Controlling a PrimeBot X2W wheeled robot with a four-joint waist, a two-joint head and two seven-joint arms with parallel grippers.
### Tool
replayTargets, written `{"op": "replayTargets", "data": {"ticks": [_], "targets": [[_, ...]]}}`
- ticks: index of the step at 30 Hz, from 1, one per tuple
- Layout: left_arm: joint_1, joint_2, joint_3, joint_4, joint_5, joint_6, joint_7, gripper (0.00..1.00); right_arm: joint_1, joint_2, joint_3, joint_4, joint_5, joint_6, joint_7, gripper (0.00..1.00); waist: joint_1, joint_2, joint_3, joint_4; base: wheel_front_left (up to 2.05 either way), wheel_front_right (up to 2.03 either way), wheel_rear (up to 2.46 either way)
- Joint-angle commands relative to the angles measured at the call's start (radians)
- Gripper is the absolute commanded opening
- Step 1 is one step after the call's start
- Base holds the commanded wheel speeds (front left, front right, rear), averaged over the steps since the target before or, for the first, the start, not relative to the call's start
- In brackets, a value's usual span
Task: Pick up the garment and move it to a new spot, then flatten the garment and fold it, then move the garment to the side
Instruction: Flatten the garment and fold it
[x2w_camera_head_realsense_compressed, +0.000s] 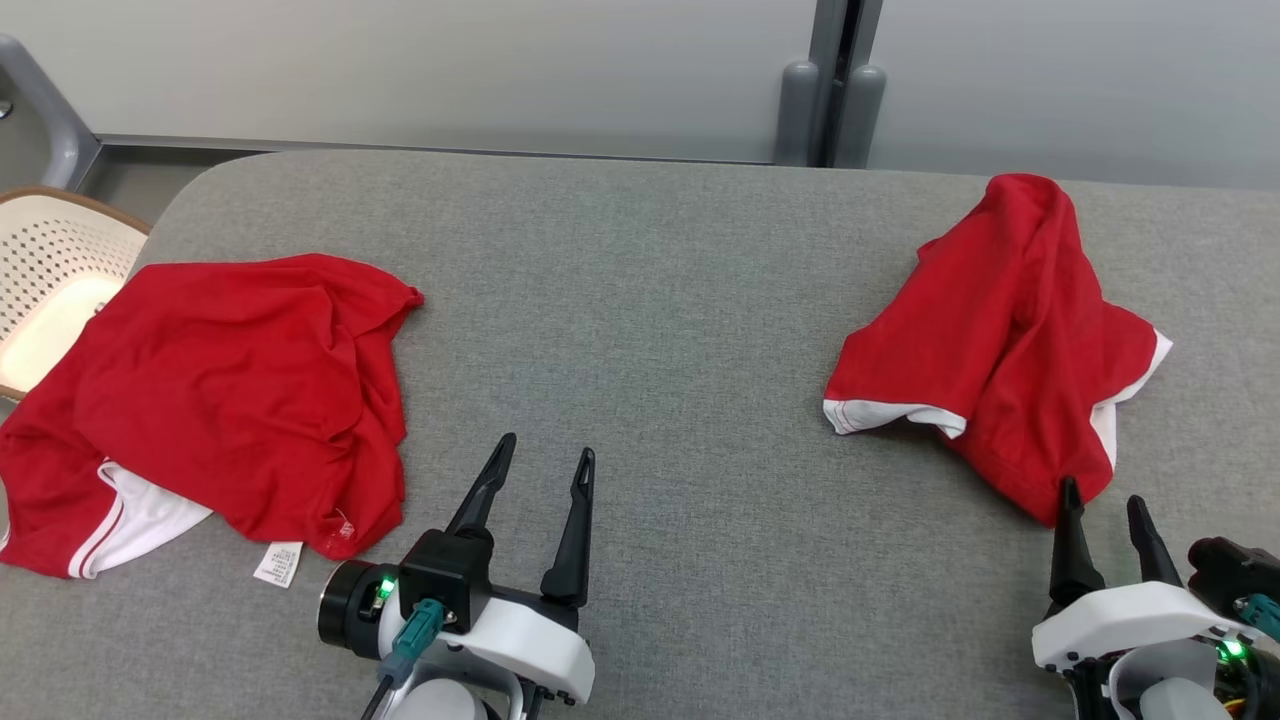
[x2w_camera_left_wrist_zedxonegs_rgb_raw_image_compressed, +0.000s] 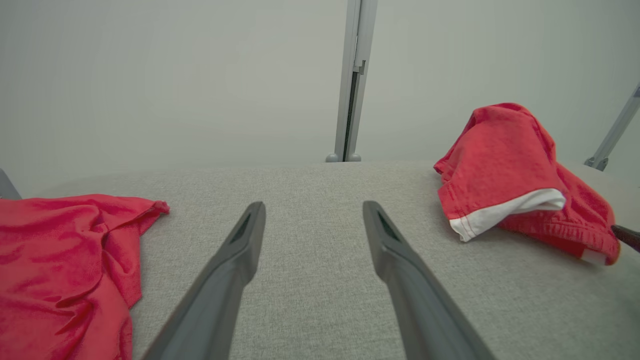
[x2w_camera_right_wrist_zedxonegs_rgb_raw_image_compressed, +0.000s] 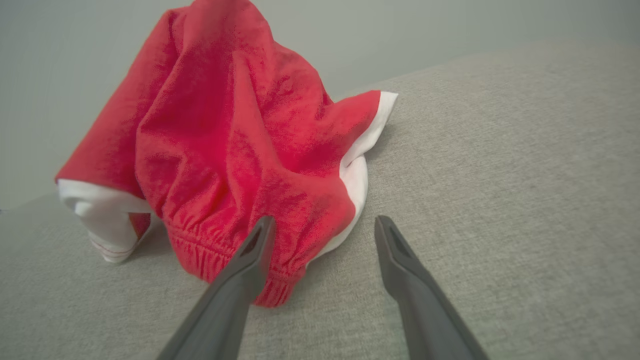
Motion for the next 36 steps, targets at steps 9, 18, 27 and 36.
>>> {"op": "replayTargets", "data": {"ticks": [9, 18, 27, 36], "targets": [[-0.016, 0.003, -0.019, 0.013, -0.017, 0.015, 0.0, 1.0, -0.05, -0.025, 0.099, 0.082, 0.071, 0.0, -0.019, 0.0, 0.0, 0.0, -0.02, 0.039, 0.0, 0.0, 0.0], [0.022, 0.003, 0.02, 0.018, -0.003, -0.001, 0.0, 1.0, -0.022, -0.008, 0.302, -0.1, 0.16, 0.0, -0.005, 0.0, 0.0, 0.0, -0.095, 0.057, 0.0, 0.0, 0.0], [0.044, 0.003, 0.05, 0.01, -0.003, -0.019, 0.0, 1.0, -0.082, -0.002, 0.578, -0.159, 0.239, 0.0, 0.092, 0.0, 0.0, 0.0, -0.119, 0.092, 0.0, 0.0, 0.0], [0.07, 0.003, 0.049, 0.018, -0.008, -0.021, 0.0, 1.0, -0.152, -0.003, 0.752, 0.022, 0.207, 0.0, 0.108, 1.0, 0.0, 0.0, -0.135, 0.098, 0.0, 0.0, 0.0]]}}
